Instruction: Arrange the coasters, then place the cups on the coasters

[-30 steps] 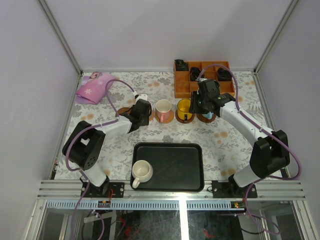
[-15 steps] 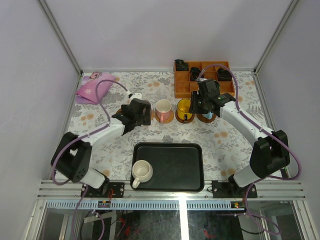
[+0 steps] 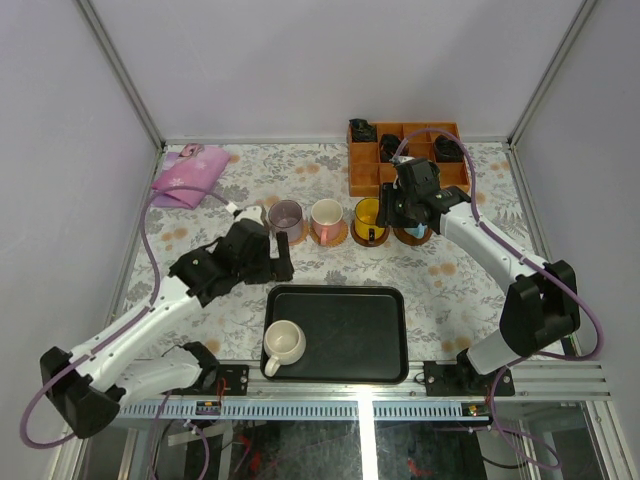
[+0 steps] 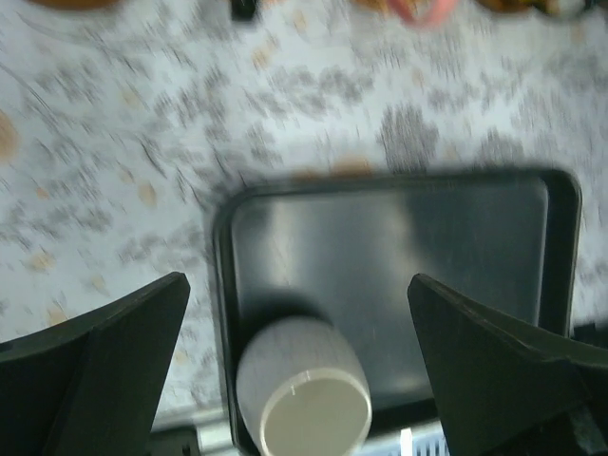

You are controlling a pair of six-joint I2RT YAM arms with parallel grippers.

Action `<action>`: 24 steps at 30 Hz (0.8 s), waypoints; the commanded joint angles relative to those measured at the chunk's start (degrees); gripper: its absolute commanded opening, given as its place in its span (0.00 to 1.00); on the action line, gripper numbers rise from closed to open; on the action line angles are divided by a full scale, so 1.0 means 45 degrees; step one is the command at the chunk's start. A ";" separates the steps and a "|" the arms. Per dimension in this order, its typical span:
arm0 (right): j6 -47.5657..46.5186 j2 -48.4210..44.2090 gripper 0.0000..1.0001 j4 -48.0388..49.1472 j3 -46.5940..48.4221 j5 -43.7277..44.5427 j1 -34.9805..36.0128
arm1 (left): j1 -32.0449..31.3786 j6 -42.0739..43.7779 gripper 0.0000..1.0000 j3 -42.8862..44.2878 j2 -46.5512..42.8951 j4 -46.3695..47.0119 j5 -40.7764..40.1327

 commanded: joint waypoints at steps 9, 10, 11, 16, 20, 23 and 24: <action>-0.0217 -0.0910 0.67 0.0402 -0.0171 -0.0144 -0.0074 | -0.5793 -0.5897 1.00 0.0081 -0.1537 -0.5211 0.0329; -0.0184 -0.0967 0.68 0.0421 -0.0190 -0.0165 -0.0072 | -0.6110 -0.6234 1.00 0.0080 -0.1529 -0.5319 0.0278; -0.0175 -0.1033 0.69 0.0439 -0.0219 -0.0180 -0.0062 | -0.6438 -0.6481 1.00 0.0080 -0.1501 -0.5433 0.0244; -0.0131 -0.1247 0.71 0.0530 -0.0346 -0.0156 -0.0067 | -0.7760 -0.7410 1.00 -0.0019 -0.0567 -0.6402 0.0232; -0.0151 -0.1290 0.71 0.0643 -0.0411 -0.0126 -0.0066 | -0.8547 -0.8130 1.00 -0.0415 -0.0028 -0.6662 0.0091; -0.0132 -0.1272 0.71 0.0696 -0.0509 -0.0225 -0.0062 | -0.8664 -0.8731 1.00 -0.0996 -0.0213 -0.6472 -0.0177; -0.0132 -0.1283 0.71 0.0698 -0.0533 -0.0286 -0.0073 | -0.8684 -0.8857 0.98 -0.1238 -0.0357 -0.6297 -0.0213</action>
